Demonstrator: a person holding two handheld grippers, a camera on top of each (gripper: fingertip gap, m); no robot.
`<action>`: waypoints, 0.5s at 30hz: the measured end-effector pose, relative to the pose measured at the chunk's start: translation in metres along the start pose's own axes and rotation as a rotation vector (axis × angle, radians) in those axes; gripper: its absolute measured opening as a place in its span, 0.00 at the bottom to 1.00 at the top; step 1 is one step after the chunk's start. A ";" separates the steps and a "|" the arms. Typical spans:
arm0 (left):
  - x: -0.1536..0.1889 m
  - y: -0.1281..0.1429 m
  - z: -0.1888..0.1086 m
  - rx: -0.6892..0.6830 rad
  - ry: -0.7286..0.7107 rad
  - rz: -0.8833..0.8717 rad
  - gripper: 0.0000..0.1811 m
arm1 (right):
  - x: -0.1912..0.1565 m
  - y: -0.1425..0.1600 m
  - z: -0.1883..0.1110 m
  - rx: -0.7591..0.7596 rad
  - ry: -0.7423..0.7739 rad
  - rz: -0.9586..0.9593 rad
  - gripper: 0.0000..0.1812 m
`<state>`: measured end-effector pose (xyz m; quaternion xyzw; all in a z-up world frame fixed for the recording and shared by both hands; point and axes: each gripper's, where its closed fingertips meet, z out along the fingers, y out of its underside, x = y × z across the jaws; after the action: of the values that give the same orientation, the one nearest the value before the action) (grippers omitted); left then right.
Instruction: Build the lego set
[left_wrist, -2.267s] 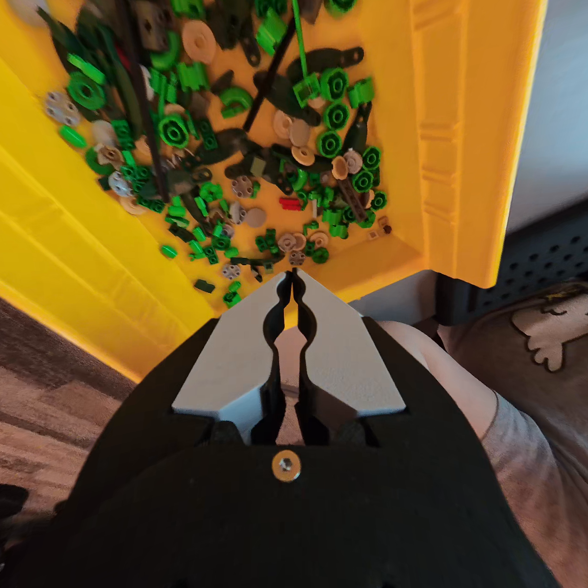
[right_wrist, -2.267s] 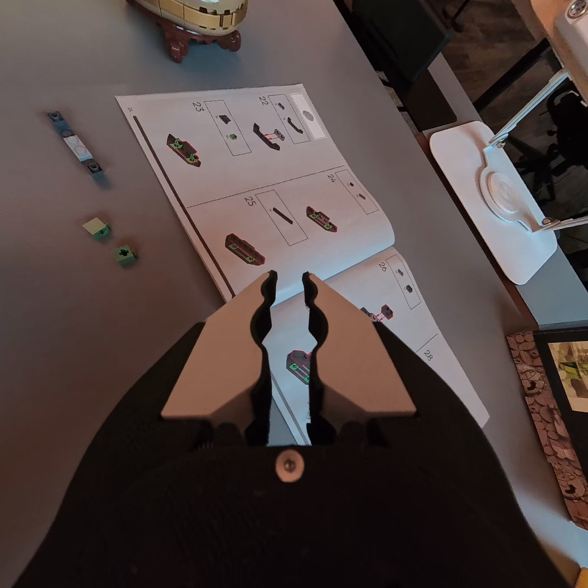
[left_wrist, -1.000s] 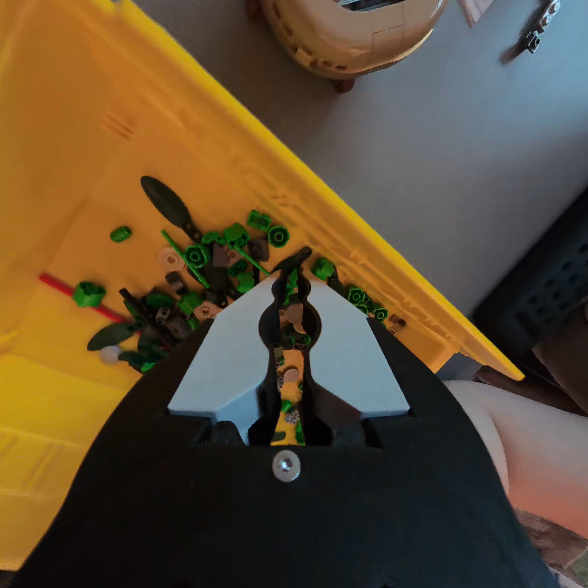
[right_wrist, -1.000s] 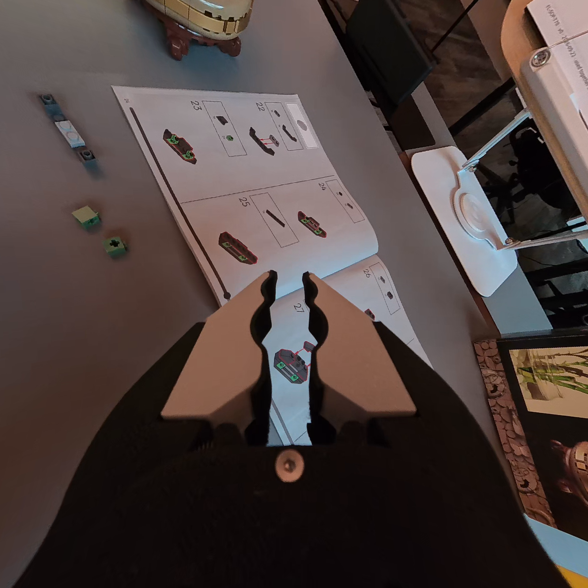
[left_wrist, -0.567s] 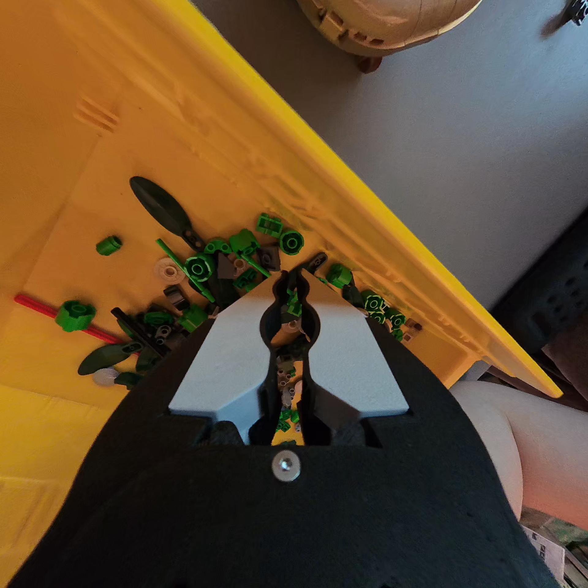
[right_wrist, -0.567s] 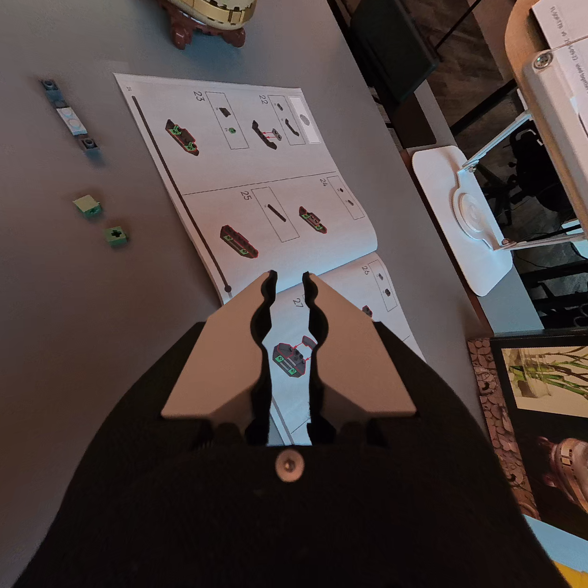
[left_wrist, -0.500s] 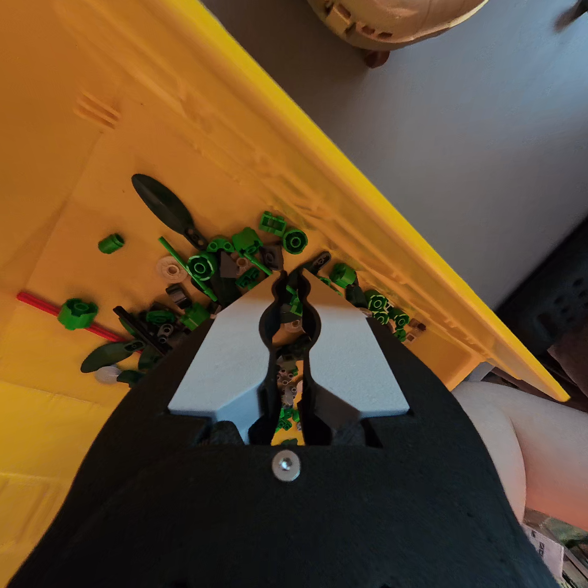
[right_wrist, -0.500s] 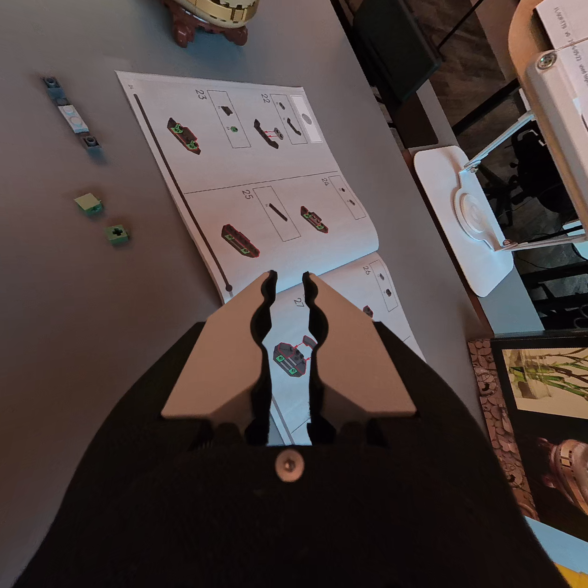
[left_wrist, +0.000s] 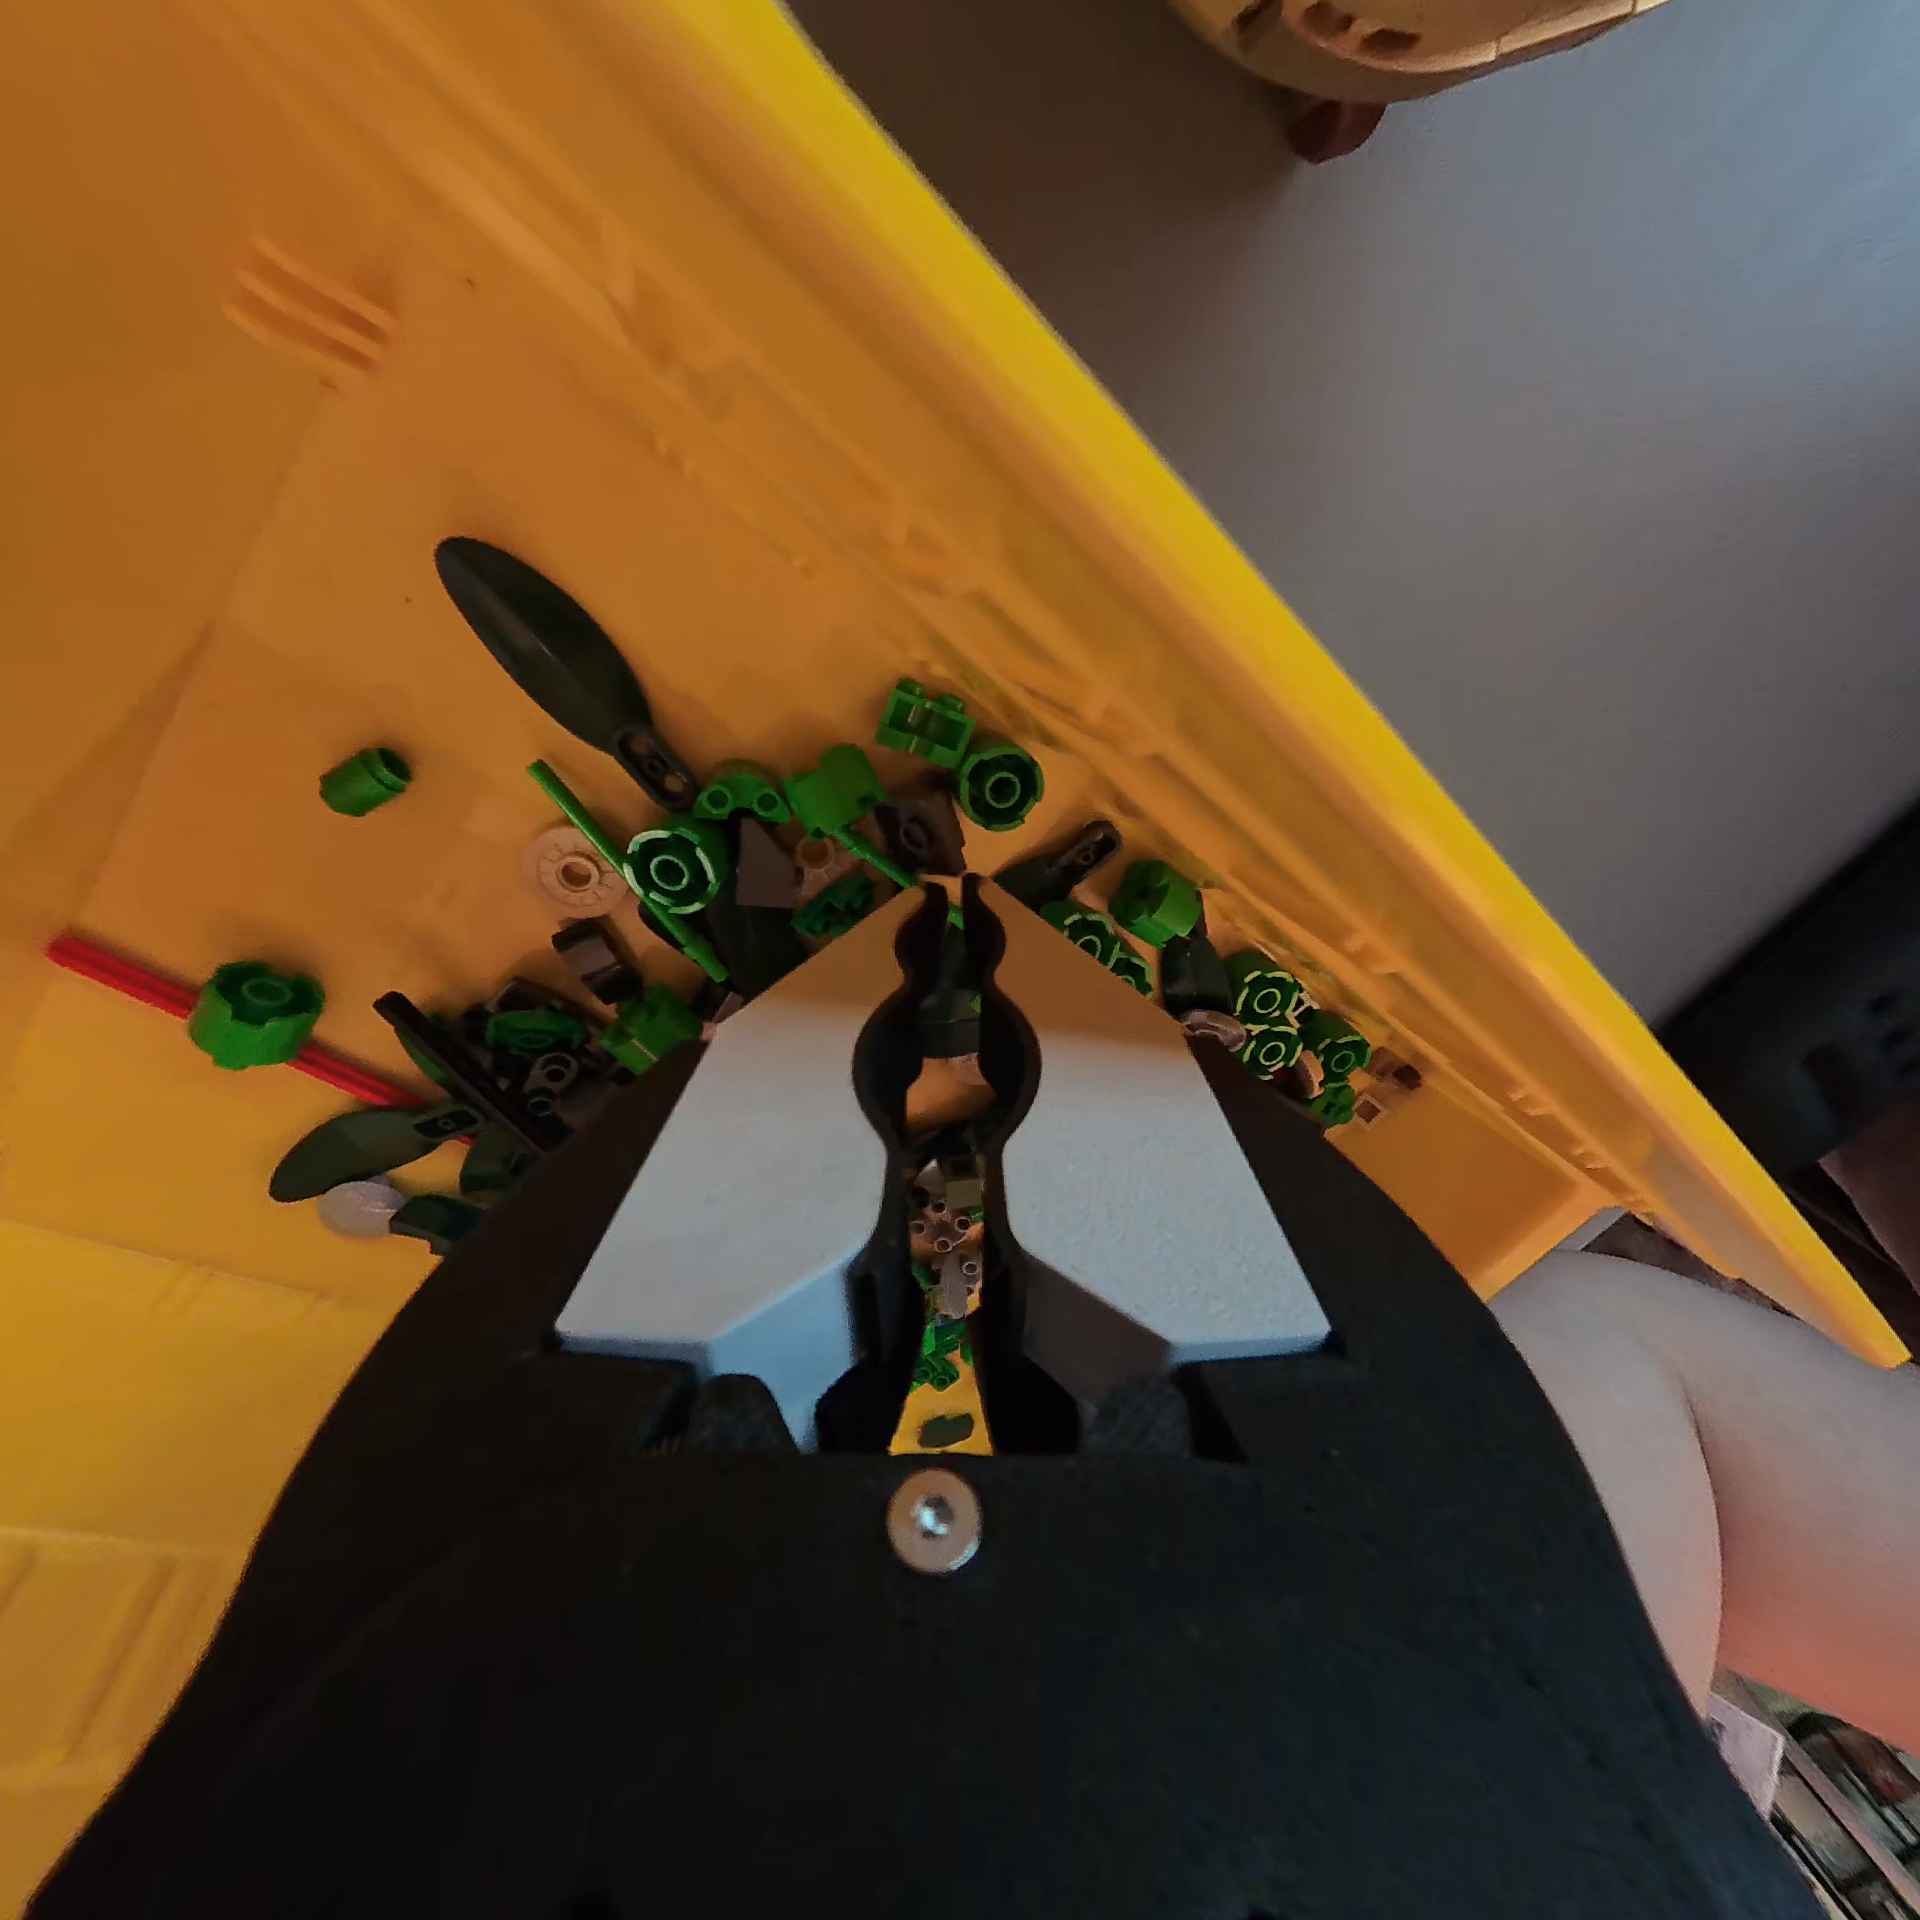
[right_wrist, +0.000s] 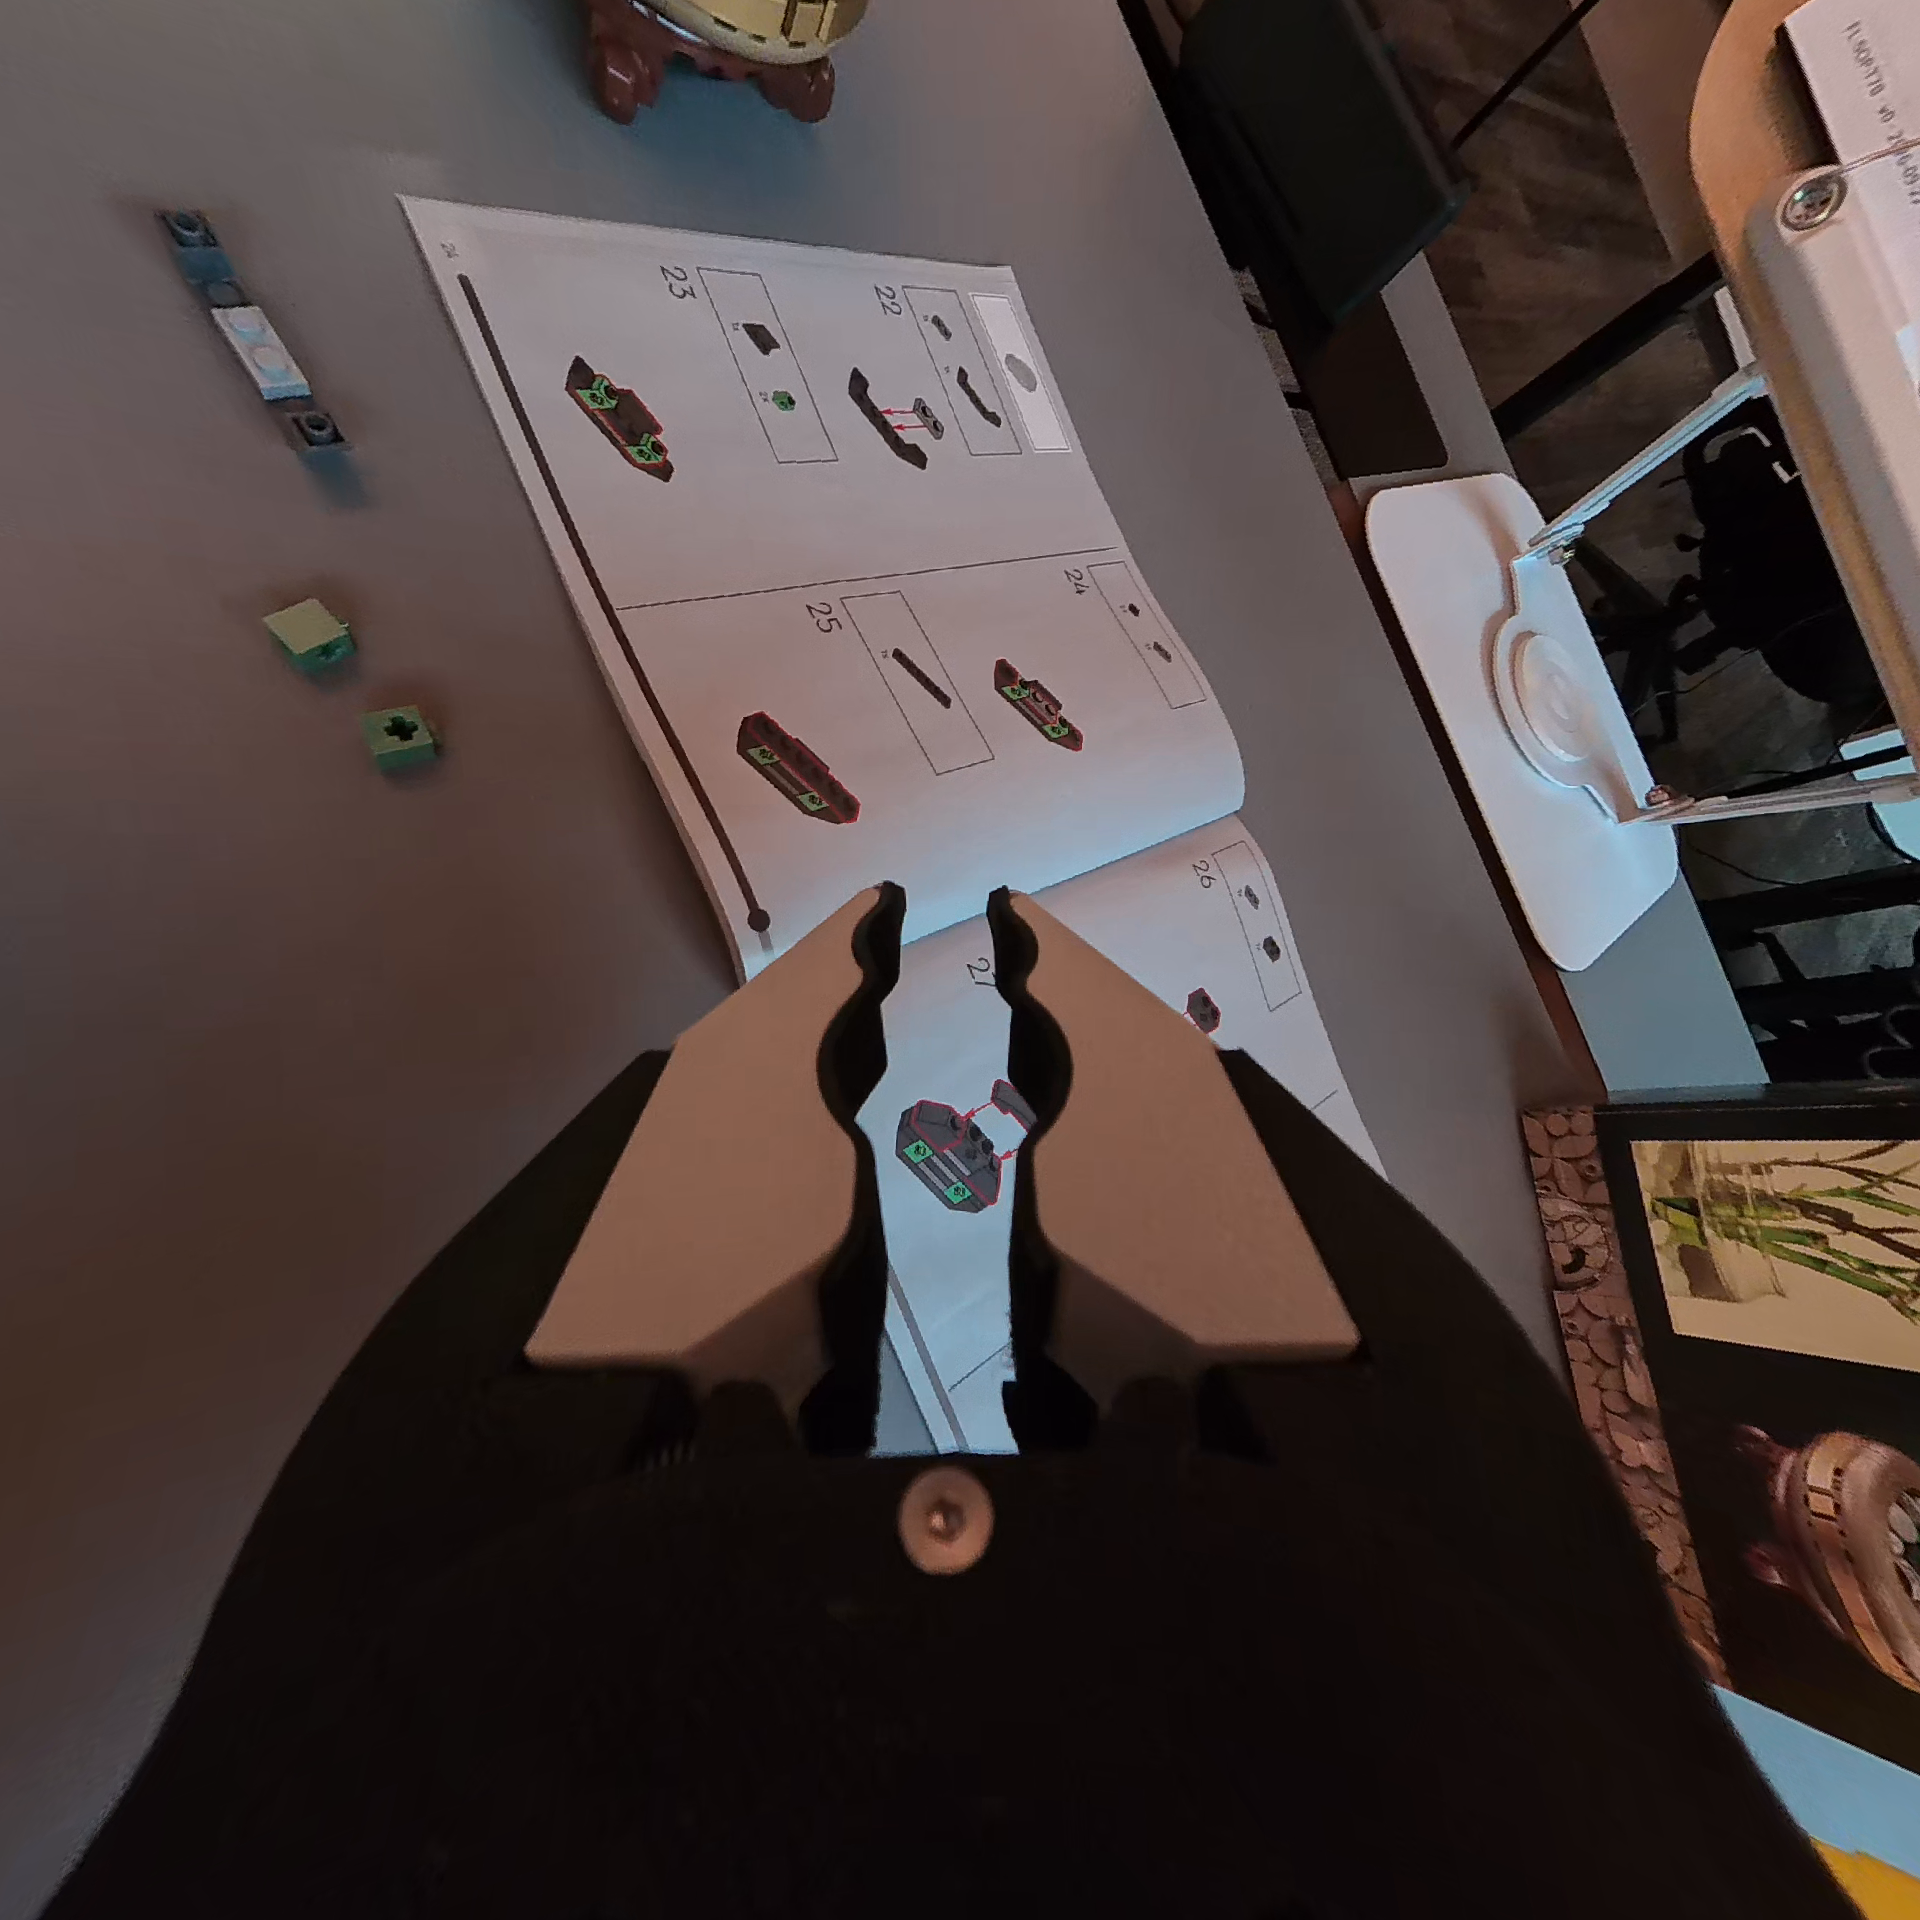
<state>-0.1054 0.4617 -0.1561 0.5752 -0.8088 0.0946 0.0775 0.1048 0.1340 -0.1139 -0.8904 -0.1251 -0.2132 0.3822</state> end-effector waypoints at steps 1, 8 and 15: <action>0.001 0.000 0.001 -0.004 0.008 -0.004 0.00 | 0.000 0.000 0.000 0.000 0.001 -0.001 0.09; 0.001 0.000 -0.007 0.022 0.023 -0.039 0.00 | -0.002 -0.001 0.000 0.002 -0.007 -0.003 0.09; 0.012 -0.014 -0.054 0.289 0.109 -0.080 0.00 | -0.004 -0.002 0.000 0.004 -0.015 -0.009 0.09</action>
<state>-0.0947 0.4595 -0.1006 0.6060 -0.7579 0.2381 0.0415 0.1009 0.1355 -0.1147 -0.8906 -0.1323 -0.2082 0.3820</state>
